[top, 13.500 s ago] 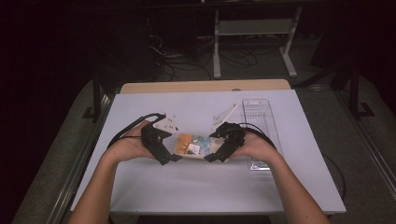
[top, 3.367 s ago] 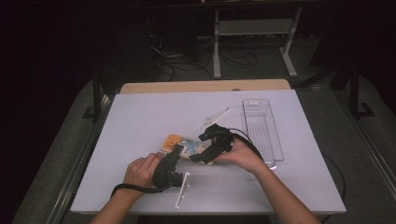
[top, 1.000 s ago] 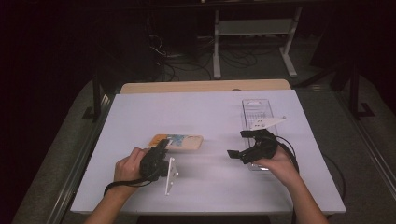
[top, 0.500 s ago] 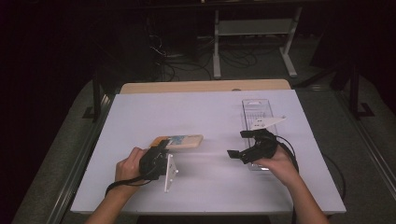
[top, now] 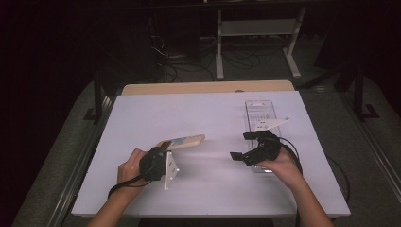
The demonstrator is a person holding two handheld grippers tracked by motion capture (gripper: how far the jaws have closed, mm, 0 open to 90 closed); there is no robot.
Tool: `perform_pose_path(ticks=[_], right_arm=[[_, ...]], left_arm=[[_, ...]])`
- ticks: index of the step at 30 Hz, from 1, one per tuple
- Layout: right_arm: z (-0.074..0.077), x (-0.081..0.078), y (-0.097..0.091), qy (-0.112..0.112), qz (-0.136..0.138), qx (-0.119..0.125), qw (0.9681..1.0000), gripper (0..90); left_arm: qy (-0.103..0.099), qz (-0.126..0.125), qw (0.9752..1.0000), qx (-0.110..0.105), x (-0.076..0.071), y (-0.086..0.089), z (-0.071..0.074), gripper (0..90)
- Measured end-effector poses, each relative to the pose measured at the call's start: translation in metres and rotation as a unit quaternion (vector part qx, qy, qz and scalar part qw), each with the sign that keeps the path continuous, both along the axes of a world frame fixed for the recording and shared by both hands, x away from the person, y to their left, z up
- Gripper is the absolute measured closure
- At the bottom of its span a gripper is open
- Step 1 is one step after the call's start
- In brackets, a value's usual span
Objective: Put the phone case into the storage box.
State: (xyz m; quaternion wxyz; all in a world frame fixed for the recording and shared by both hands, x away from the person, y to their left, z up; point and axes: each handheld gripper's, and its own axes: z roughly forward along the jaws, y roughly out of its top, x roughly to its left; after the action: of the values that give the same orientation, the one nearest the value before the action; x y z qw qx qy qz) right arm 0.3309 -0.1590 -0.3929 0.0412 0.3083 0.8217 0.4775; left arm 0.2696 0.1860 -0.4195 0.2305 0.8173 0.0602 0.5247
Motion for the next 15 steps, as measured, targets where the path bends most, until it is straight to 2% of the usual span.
perform_pose_path(ticks=[7, 10, 15], right_arm=[[-0.0001, 0.0002, 0.0001, 0.000, 0.000, 0.001, 1.0000, 1.3], [-0.0002, 0.0002, 0.0001, 0.000, 0.000, 0.001, 1.0000, 1.3], [-0.0001, 0.0003, -0.0001, 0.001, 0.001, 0.001, 1.0000, 1.3]], left_arm=[[0.025, 0.004, 0.9994, -0.026, 0.0020, 0.0018, 0.0020, 79.3], [0.035, 0.006, 0.9990, -0.027, 0.0033, 0.0033, 0.0051, 79.3], [0.056, 0.011, 0.9971, -0.051, 0.0060, 0.0060, 0.0073, 79.3]])
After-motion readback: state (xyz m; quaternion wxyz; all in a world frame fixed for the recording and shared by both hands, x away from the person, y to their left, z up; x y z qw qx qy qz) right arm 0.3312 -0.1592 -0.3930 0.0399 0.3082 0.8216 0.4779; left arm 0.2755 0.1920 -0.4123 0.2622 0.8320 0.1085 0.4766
